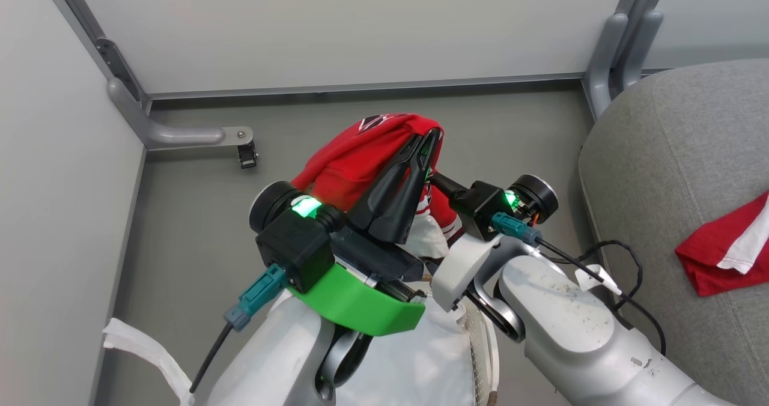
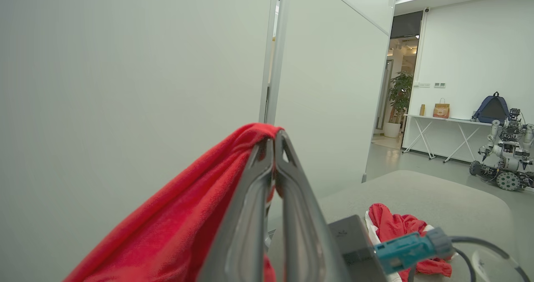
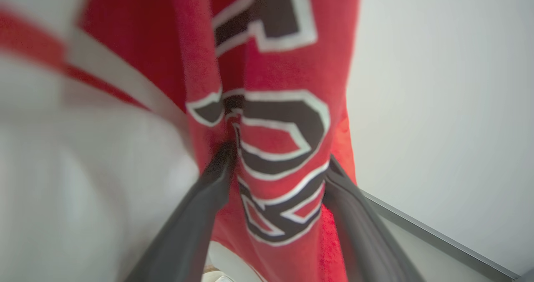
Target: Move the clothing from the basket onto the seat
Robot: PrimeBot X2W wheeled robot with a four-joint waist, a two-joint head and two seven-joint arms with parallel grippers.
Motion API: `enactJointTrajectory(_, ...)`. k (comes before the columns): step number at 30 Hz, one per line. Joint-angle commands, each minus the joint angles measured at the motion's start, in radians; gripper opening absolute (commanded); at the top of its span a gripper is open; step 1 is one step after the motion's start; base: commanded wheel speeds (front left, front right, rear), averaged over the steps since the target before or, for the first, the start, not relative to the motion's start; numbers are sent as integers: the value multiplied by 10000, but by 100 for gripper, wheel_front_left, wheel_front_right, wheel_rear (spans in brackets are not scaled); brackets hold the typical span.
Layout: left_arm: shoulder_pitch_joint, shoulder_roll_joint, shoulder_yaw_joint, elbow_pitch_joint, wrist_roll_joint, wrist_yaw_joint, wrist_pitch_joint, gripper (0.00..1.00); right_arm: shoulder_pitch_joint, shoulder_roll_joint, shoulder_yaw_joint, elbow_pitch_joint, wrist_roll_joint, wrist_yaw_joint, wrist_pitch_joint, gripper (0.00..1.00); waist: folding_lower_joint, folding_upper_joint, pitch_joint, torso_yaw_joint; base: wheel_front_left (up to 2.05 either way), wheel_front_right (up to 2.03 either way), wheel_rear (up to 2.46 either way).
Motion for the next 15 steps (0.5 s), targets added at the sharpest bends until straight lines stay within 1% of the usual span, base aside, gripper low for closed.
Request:
enactJointTrajectory(1,-142,6,-4,3,-53,-70,-8,0,-149,-4,36,86,87,-14,-18,0,0,0,40,35,0,0,0)
enactJointTrajectory(10,-70,9,111,527,37,-7,0,0,-24,26,-631,-14,200,-14,-20,0,0,0,236,-126,0,0,0)
enactJointTrajectory(11,-71,6,136,620,37,2,-3,33,48,25,-764,-39,160,-14,-18,0,0,0,262,-199,0,0,0)
enactJointTrajectory(12,-84,7,155,683,78,2,-1,82,78,26,-866,-79,133,-14,-20,0,0,0,288,-259,0,0,0)
enactJointTrajectory(13,-62,7,152,822,98,-3,0,100,117,28,-1021,-133,95,-14,-20,0,0,0,323,-355,0,0,0)
enactJointTrajectory(15,-71,7,199,971,175,-37,0,100,251,26,-1289,-208,64,-14,-20,0,0,0,378,-558,0,0,0)
